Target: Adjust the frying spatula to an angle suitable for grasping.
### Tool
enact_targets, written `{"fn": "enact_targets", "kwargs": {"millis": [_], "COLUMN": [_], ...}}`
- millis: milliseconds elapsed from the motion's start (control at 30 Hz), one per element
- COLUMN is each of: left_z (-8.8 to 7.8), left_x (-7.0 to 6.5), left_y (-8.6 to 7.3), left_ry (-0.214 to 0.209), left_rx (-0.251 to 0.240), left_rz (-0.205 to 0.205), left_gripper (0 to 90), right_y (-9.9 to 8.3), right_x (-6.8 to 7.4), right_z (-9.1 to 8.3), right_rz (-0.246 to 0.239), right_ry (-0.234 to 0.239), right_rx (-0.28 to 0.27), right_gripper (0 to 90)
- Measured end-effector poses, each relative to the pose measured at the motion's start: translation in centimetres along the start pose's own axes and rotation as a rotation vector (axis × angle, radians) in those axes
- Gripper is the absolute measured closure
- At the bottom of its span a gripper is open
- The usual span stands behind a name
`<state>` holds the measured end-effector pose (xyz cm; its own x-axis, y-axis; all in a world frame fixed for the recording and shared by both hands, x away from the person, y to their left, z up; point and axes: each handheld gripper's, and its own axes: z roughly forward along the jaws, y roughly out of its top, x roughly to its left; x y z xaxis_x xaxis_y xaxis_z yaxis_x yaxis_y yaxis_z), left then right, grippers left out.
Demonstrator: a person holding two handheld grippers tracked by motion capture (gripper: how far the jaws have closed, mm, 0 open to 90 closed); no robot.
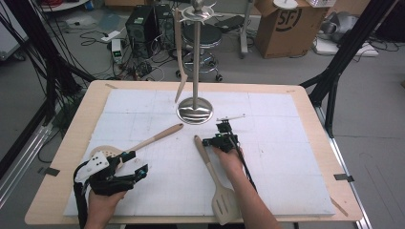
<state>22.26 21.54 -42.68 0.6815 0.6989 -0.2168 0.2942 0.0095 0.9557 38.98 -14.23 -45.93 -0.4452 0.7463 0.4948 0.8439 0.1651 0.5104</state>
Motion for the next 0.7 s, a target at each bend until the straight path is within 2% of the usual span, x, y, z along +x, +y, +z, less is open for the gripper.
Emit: {"fn": "enact_targets", "kwargs": {"millis": [133,233,300,400,500,700], "left_z": [-0.2,-0.2,-0.2,-0.2,-0.2,-0.1], "left_x": [0.1,0.1,0.1,0.0,-0.1,-0.2], "left_y": [0.0,-0.1,-0.1,-0.1,0.0,0.0], "left_ry": [0.003,0.002,0.002,-0.001,0.000,-0.003], "left_rx": [-0.002,-0.004,0.001,0.000,-0.009,-0.004], "left_rz": [-0.002,-0.007,-0.004,-0.003,-0.003,0.001], "left_gripper": [27.3,27.4,27.4,27.4,27.4,27.4], "right_y": [0.5,0.3,0.1,-0.6,-2.0,-4.2], "right_x": [1.9,2.4,2.6,3.3,4.1,4.1], "right_z": [1.2,1.1,0.5,-0.9,-1.8,-3.7], "right_rz": [-0.075,-0.081,-0.060,-0.055,-0.065,-0.062], "right_ry": [-0.007,-0.025,-0.038,-0.034,-0.006,0.007], "right_rx": [0.039,0.028,0.017,0.001,0.019,0.025], "right_gripper": [89.7,88.7,79.7,83.6,85.1,73.0]}}
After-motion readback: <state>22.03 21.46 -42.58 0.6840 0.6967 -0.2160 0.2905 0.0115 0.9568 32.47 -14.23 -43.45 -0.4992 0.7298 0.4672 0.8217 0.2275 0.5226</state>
